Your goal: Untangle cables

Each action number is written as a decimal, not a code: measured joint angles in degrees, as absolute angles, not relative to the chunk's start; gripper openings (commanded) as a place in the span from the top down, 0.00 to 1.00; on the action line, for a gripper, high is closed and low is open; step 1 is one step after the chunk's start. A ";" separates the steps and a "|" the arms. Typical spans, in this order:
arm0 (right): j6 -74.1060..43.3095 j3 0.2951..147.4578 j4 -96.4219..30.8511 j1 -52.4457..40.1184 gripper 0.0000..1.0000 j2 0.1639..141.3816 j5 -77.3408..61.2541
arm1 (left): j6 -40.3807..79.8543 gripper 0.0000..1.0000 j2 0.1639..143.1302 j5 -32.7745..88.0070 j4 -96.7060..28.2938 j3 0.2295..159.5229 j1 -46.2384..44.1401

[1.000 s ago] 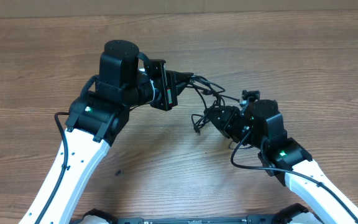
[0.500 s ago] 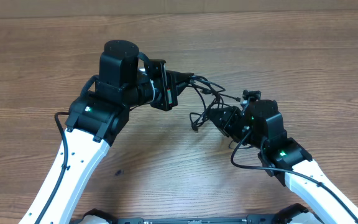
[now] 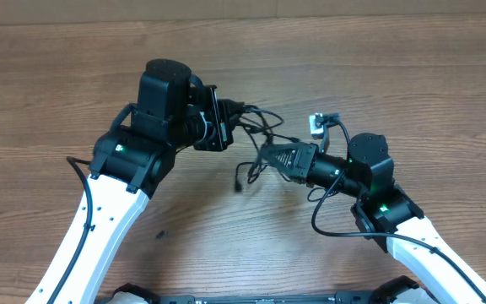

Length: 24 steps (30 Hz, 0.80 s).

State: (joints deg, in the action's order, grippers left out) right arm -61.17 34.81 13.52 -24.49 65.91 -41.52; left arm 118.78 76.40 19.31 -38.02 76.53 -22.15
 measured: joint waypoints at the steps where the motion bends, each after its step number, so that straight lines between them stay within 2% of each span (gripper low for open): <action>1: -60.71 34.81 13.76 -24.47 0.96 65.91 -42.59 | 118.78 0.96 76.40 18.44 -38.28 76.53 -22.15; 7: -59.11 34.81 7.03 -24.49 0.95 65.91 -43.03 | 118.78 0.96 76.40 16.56 -37.52 76.53 -22.15; 8: -59.09 34.81 5.37 -24.49 0.91 65.91 -42.59 | 118.78 0.96 76.40 16.43 -37.39 76.53 -22.15; 9: -59.16 34.81 3.77 -24.49 0.79 65.91 -41.52 | 118.78 0.96 76.40 16.25 -37.28 76.53 -22.15; 10: -59.20 34.81 2.07 -24.49 0.71 65.91 -40.38 | 118.78 0.96 76.40 16.23 -37.28 76.53 -22.15; 15: -58.52 34.76 -0.27 -24.49 0.54 65.91 -36.10 | 118.78 0.96 76.40 17.15 -36.73 76.53 -22.15; 20: -58.46 34.76 -0.30 -24.49 0.56 65.91 -33.71 | 118.80 0.96 76.40 21.30 -34.28 76.53 -22.15; 24: -58.41 34.76 -0.30 -24.49 0.64 66.04 -32.75 | 118.83 0.96 76.40 24.95 -32.38 76.53 -22.15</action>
State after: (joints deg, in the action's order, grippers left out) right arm -58.41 34.76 -0.30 -24.49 66.04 -32.75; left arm 118.83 76.40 24.95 -32.38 76.53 -22.15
